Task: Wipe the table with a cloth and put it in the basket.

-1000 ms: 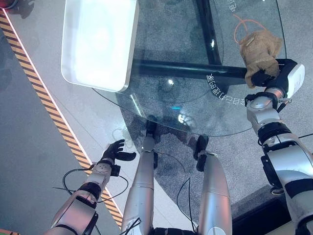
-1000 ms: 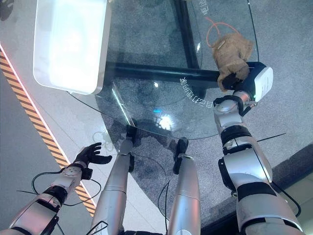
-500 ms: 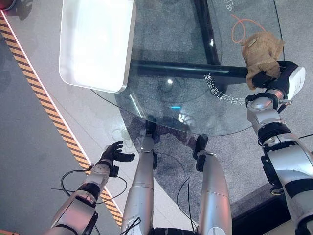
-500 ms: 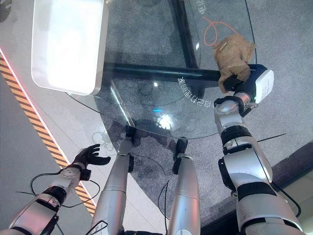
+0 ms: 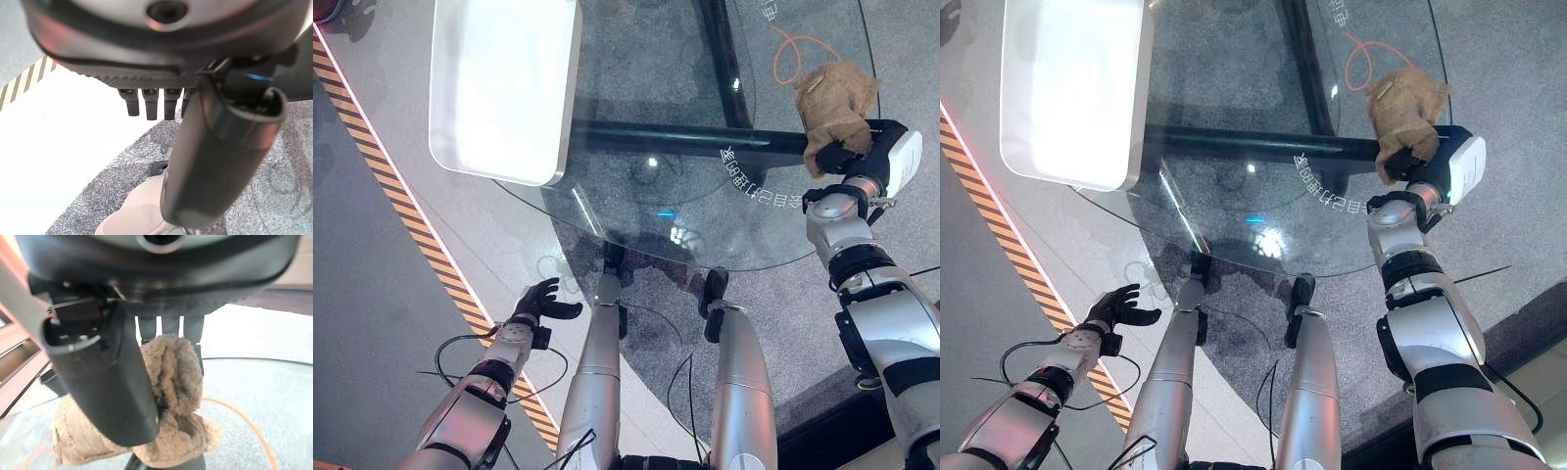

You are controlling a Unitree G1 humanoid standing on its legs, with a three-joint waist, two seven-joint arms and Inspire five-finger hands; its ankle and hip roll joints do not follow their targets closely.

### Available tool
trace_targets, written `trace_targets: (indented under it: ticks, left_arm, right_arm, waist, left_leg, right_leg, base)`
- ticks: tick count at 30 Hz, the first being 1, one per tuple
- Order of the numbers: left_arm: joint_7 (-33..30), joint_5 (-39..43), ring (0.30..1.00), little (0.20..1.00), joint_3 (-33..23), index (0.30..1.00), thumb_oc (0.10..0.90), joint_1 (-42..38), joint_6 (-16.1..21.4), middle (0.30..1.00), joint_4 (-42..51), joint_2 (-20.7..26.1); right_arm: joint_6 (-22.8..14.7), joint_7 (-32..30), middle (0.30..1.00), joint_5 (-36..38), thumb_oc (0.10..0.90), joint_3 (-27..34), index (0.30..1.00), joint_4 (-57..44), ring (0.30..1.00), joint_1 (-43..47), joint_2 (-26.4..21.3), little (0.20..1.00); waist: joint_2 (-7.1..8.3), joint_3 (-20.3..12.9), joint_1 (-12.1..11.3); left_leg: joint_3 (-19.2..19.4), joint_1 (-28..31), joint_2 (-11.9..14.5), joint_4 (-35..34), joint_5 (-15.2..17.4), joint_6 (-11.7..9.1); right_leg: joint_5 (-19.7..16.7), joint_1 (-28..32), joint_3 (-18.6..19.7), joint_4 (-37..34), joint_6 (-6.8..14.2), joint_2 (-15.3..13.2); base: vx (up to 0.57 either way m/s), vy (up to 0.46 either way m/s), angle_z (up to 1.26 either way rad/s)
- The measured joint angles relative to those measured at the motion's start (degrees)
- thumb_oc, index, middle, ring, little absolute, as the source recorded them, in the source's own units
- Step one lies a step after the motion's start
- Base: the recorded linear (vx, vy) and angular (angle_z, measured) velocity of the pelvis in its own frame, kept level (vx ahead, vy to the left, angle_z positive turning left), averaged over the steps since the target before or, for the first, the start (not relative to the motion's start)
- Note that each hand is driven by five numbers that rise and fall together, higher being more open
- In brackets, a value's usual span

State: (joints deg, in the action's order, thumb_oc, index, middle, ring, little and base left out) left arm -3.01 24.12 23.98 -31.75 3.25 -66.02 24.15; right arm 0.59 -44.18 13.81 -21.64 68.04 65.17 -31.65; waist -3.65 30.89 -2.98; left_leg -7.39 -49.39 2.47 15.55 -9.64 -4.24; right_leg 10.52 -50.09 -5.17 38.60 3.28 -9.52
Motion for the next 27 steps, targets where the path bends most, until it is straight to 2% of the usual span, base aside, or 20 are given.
trace_targets:
  ticks: [7, 12, 16, 27]
  left_arm:
    - [-0.1, 0.0, 0.900, 0.900, 0.1, 0.900, 0.800, 0.1, 0.1, 0.900, -0.1, -0.4]
    - [-0.2, 0.0, 0.900, 0.900, 0.3, 0.900, 0.800, 0.4, 0.1, 0.900, -0.1, -1.8]
    - [-0.5, 0.0, 0.900, 0.900, 0.2, 0.900, 0.800, 0.7, 0.0, 0.900, -0.1, -2.4]
    - [-1.5, -0.1, 0.900, 0.900, 0.4, 0.900, 0.800, 0.8, 0.0, 0.900, 1.8, -3.6]
  right_arm:
    - [1.1, 0.0, 0.300, -0.7, 0.100, -1.9, 0.300, -1.3, 0.300, 0.1, 0.0, 0.200]
    - [2.9, 0.2, 0.300, -5.4, 0.100, -6.5, 0.300, -2.0, 0.300, 1.0, -0.1, 0.200]
    - [3.8, 0.5, 0.300, -8.0, 0.100, -8.2, 0.300, -3.7, 0.300, 1.1, -0.4, 0.200]
    - [5.7, 7.6, 0.300, -18.6, 0.100, -16.0, 0.300, -13.1, 0.300, 1.1, -2.7, 0.200]
  waist:
    - [-0.11, 0.0, 0.1]
    - [-0.40, -0.1, 0.0]
    - [-1.52, 0.0, -0.2]
    - [-2.73, -0.1, -0.3]
  left_leg:
    - [0.0, 0.4, 0.3, -0.6, -0.4, -0.4]
    - [0.0, 0.8, 0.5, -0.9, -0.4, -0.5]
    - [0.0, 1.3, 0.7, -1.6, -0.5, -0.6]
    - [-0.2, 1.4, 1.6, -1.8, -0.9, -1.2]
  right_leg:
    - [0.0, -0.1, 0.0, 0.1, -0.2, 0.3]
    - [0.1, -0.1, 0.1, 0.3, -0.3, 0.4]
    - [0.1, -0.1, 0.1, 0.3, -0.5, 0.6]
    - [0.7, -0.8, -0.3, 1.4, -1.6, 1.4]
  base:
    - [0.00, 0.000, 0.00]
    - [0.00, 0.000, 0.00]
    - [0.00, 0.000, -0.03]
    - [0.00, -0.004, -0.02]
